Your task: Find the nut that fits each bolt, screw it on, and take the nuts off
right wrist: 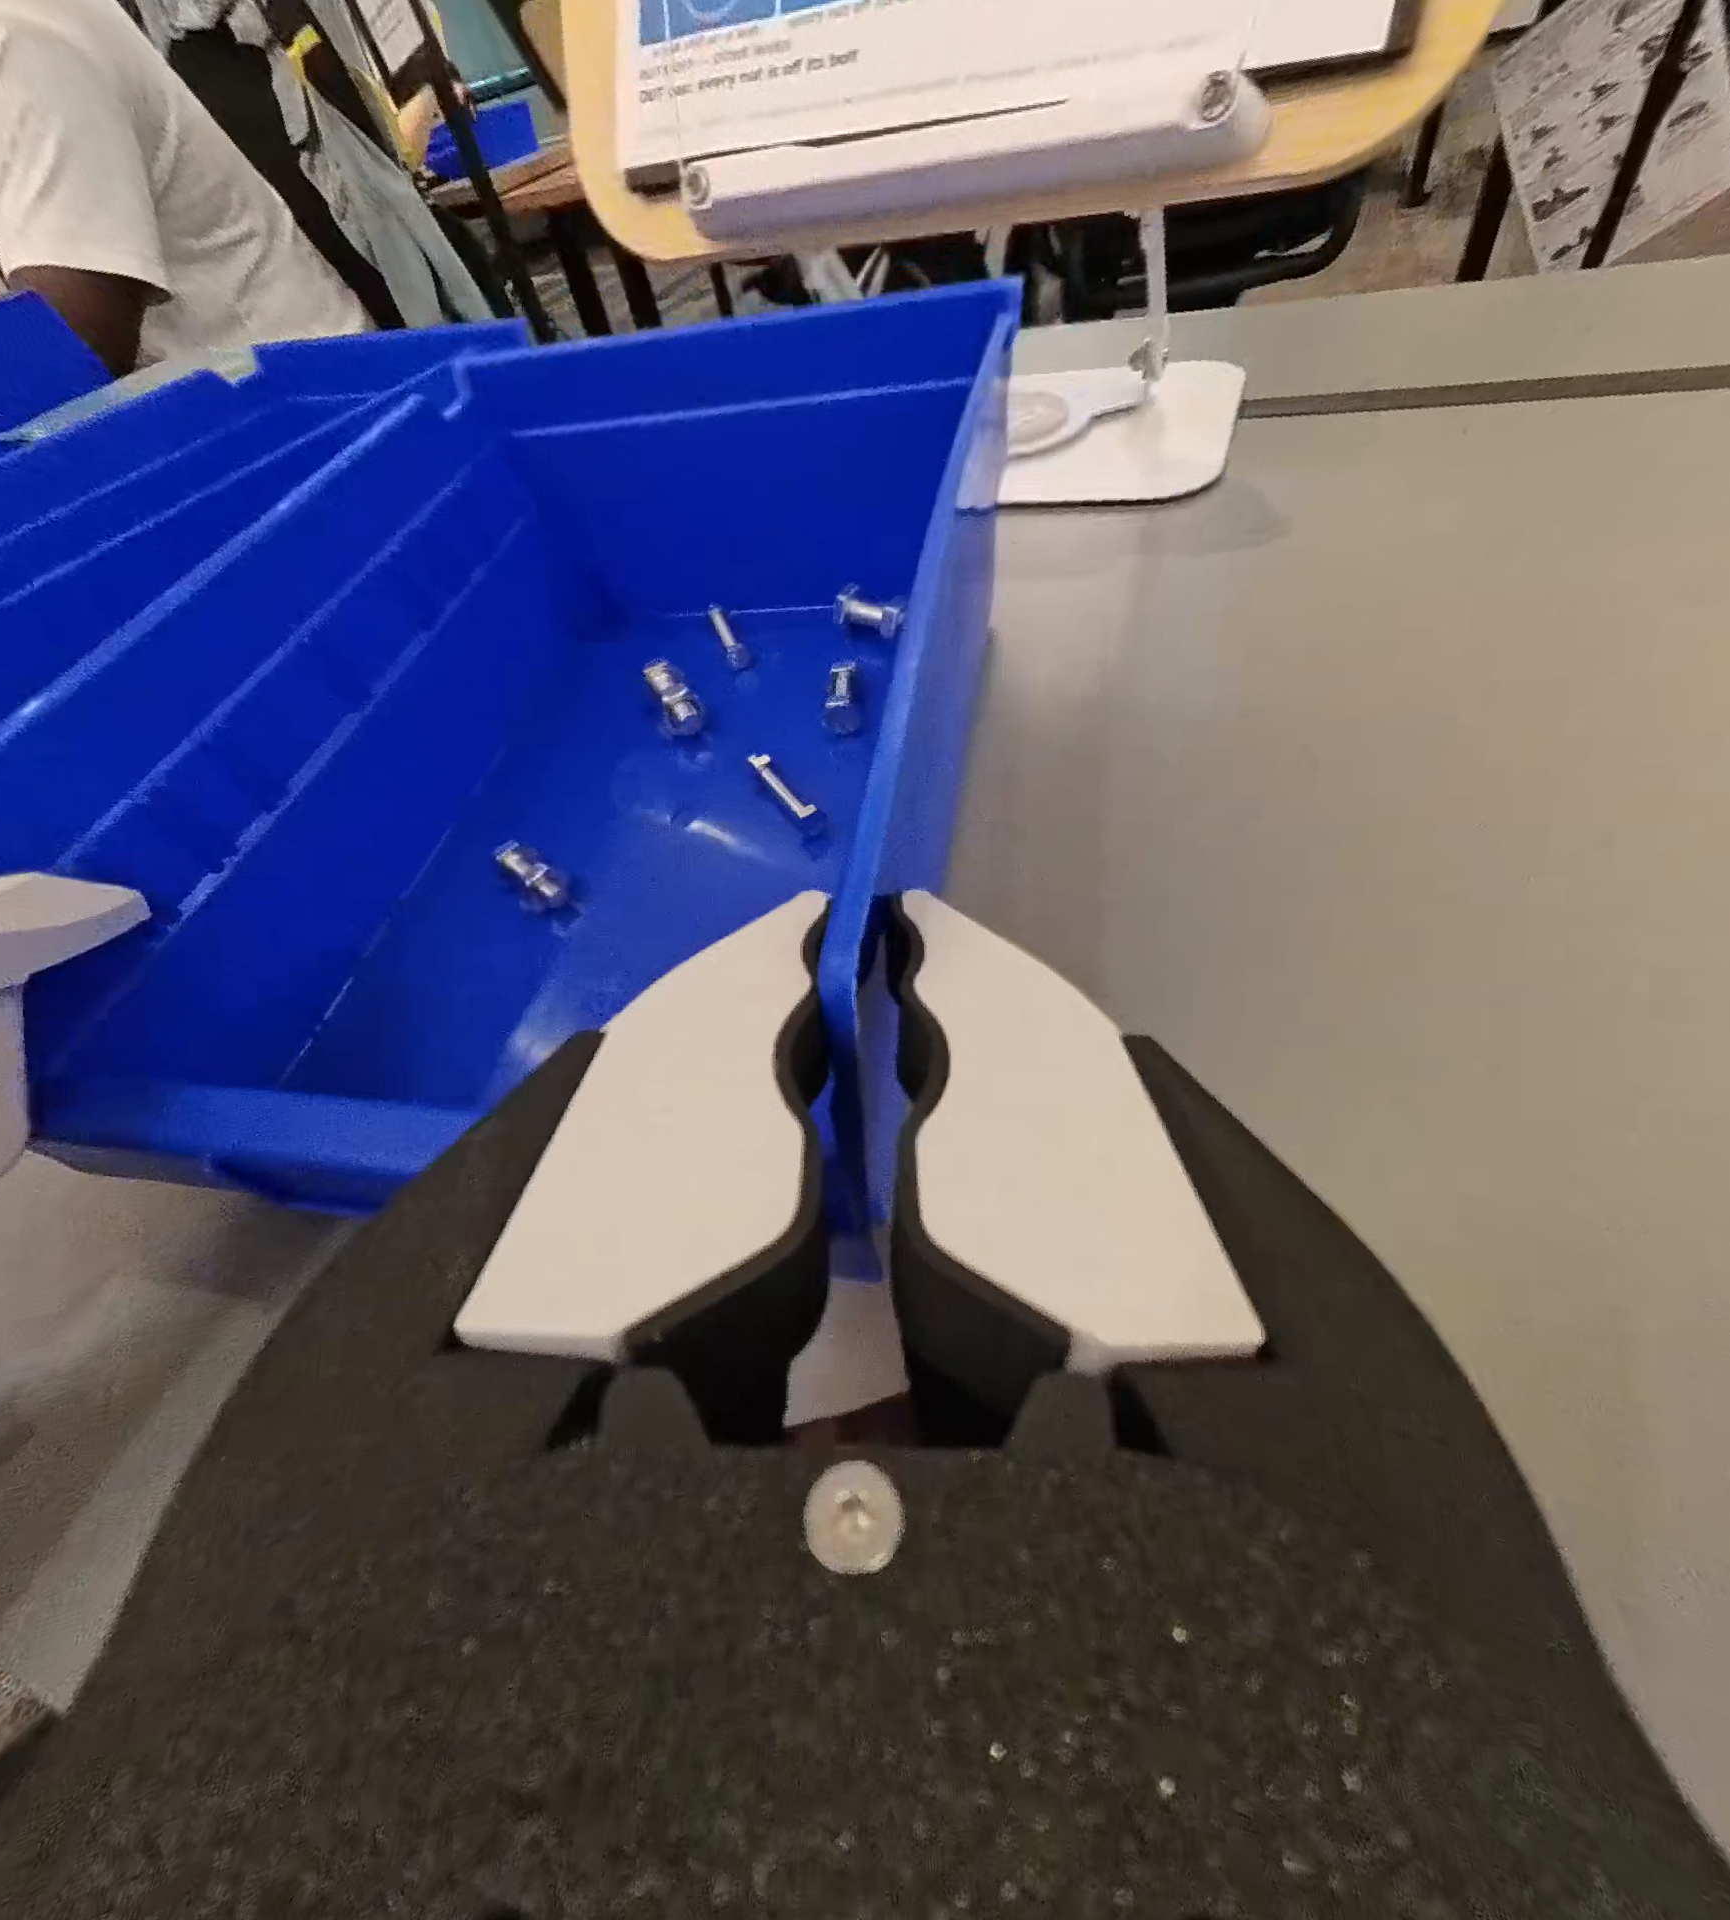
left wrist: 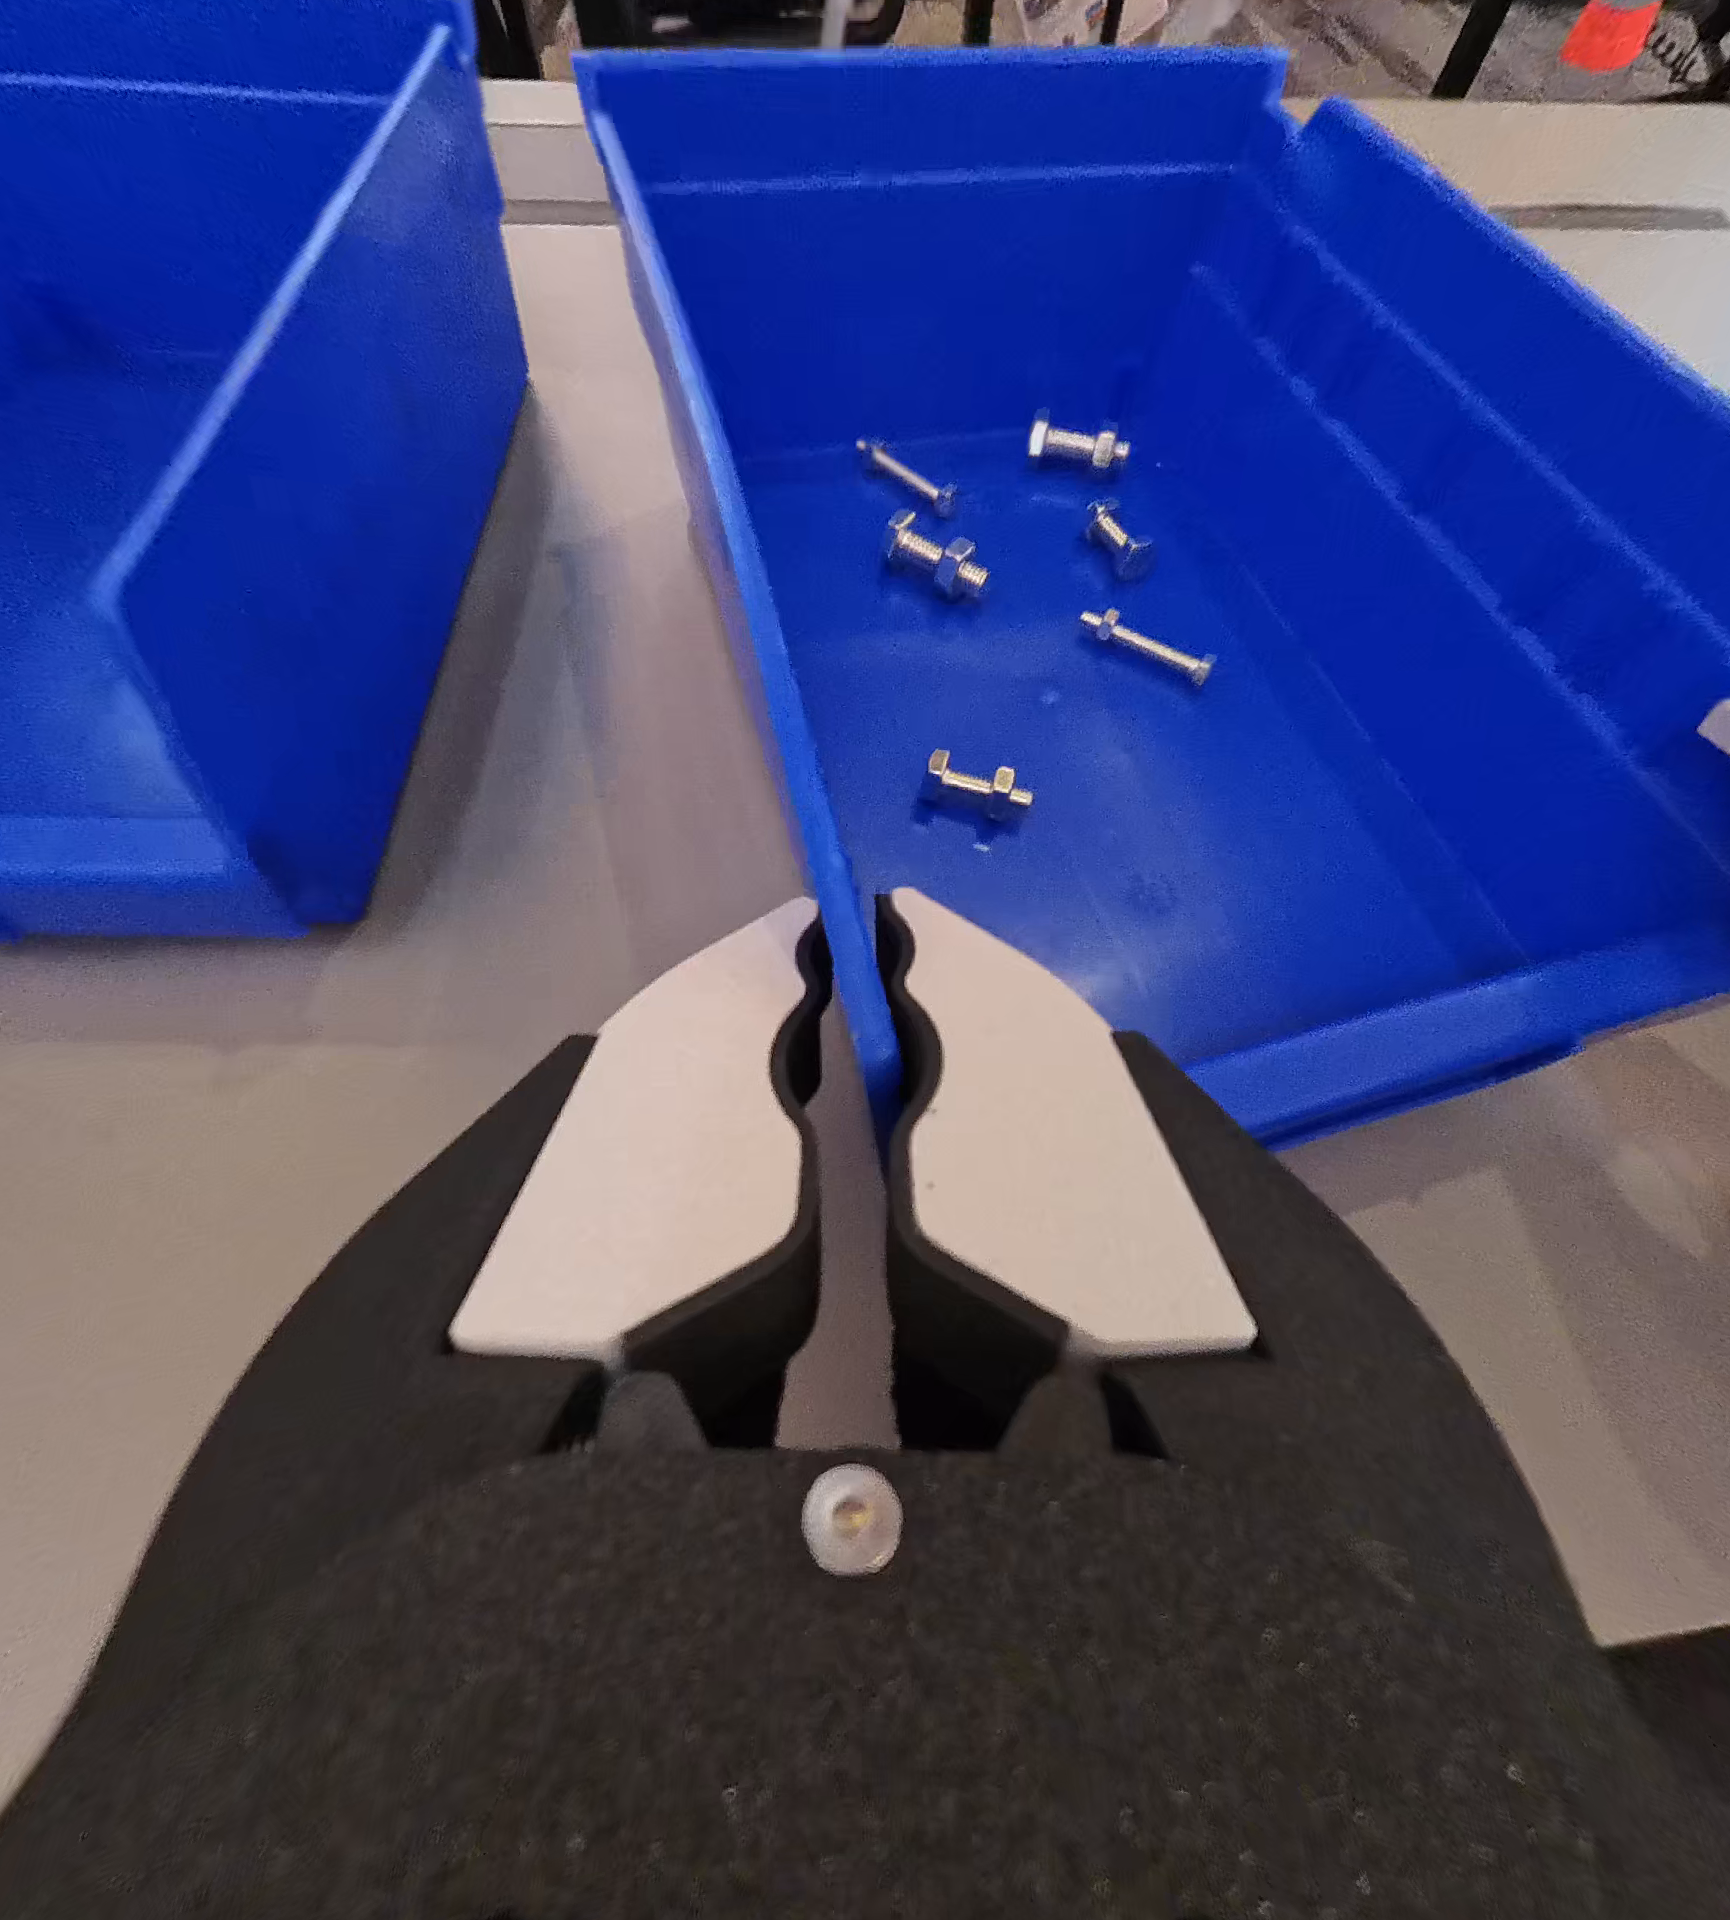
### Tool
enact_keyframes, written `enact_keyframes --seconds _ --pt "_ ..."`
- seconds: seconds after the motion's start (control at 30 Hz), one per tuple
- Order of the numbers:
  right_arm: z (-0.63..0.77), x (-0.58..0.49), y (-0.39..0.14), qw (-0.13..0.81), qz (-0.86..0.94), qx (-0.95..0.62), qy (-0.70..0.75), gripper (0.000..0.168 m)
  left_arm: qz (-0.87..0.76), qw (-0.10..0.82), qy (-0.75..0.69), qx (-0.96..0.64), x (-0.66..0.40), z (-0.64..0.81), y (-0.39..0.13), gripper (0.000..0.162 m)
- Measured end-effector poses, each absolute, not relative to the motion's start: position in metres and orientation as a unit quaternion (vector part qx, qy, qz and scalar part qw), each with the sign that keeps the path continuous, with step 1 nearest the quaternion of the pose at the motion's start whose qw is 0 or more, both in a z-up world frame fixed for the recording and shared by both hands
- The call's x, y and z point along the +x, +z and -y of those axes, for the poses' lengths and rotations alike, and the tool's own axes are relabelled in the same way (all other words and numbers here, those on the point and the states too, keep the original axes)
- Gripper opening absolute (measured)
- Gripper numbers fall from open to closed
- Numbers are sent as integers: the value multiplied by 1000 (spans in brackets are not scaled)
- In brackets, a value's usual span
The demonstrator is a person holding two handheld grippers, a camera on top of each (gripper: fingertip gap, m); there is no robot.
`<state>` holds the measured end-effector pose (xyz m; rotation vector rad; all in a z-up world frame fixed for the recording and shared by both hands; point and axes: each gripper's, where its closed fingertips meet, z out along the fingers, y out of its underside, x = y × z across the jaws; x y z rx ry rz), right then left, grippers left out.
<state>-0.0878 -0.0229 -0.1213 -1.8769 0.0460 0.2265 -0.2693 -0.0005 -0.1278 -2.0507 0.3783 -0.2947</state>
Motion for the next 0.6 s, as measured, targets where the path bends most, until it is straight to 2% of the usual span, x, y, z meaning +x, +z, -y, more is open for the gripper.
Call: enact_keyframes --seconds 0.13,0.23,0.3,0.33,0.43,0.6 --pt "24 -93 -122 583 -6 -804 116 12 -176 480 -188 -839 -269 3 -129 17" --pt "39 -93 -116 591 21 -790 158 36 -204 448 -270 -827 -274 20 -120 50" --pt "56 -94 -112 600 55 -778 180 36 -186 472 -285 -813 -306 21 -108 55" --pt "64 -91 -108 610 63 -768 182 35 -175 481 -277 -813 -329 16 -105 67" --pt "87 -85 -93 652 73 -729 197 25 -118 492 -206 -837 -419 -24 -111 66" --pt "103 -94 -92 659 100 -720 192 18 -52 523 -156 -836 -522 -97 -109 67"
